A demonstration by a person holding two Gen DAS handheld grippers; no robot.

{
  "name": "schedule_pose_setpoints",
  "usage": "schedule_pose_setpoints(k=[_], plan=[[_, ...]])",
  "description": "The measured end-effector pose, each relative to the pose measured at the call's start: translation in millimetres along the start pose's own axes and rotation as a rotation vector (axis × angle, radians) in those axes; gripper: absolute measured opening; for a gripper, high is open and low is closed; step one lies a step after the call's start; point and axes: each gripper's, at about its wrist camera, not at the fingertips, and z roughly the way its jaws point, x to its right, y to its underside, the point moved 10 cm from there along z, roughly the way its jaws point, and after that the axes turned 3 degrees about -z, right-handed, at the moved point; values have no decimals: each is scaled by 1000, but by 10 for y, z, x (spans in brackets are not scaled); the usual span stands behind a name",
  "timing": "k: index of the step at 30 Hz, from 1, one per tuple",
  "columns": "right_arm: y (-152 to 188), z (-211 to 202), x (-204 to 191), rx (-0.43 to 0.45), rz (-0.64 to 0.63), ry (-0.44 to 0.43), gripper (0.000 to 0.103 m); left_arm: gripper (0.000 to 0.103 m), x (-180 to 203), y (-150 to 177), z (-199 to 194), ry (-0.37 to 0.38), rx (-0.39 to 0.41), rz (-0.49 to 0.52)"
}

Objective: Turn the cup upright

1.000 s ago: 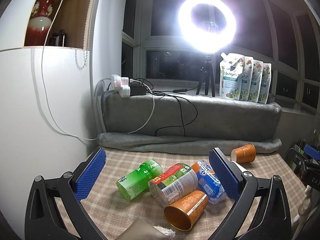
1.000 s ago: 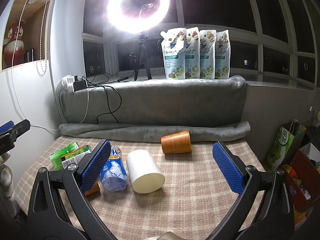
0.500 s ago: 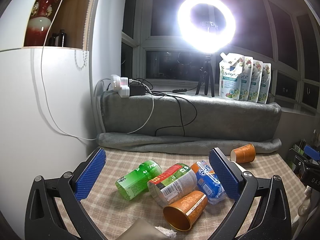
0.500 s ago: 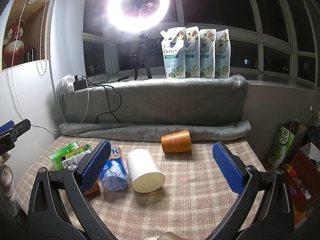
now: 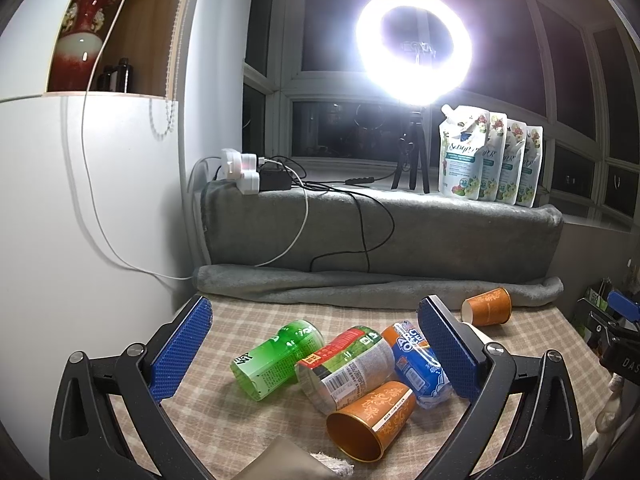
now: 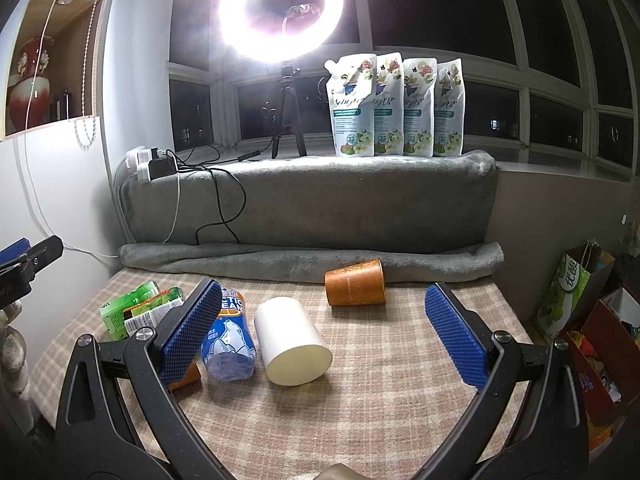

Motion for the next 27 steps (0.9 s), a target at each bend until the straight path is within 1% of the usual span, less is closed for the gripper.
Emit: schedule_pose_setpoints(k=[10, 15, 18, 21, 23, 27], plan=[[-8, 49, -42, -15, -10, -15, 103, 102, 3, 6, 10, -2, -3, 1], [-2, 97, -126, -29, -46, -41, 103, 102, -11, 18, 25, -7, -9, -2], [-6, 156, -244, -45, -93, -84, 103, 102, -47, 33, 52, -11, -13, 1], [-13, 248, -410, -69, -179, -145, 103, 102, -92, 74, 75, -12, -27, 1], [-16, 300, -558, -88, -244, -206, 103, 102, -136, 127, 96, -11, -45, -2], [-15, 434, -788, -122, -337, -291, 103, 102, -265, 292, 150, -25, -105, -9]])
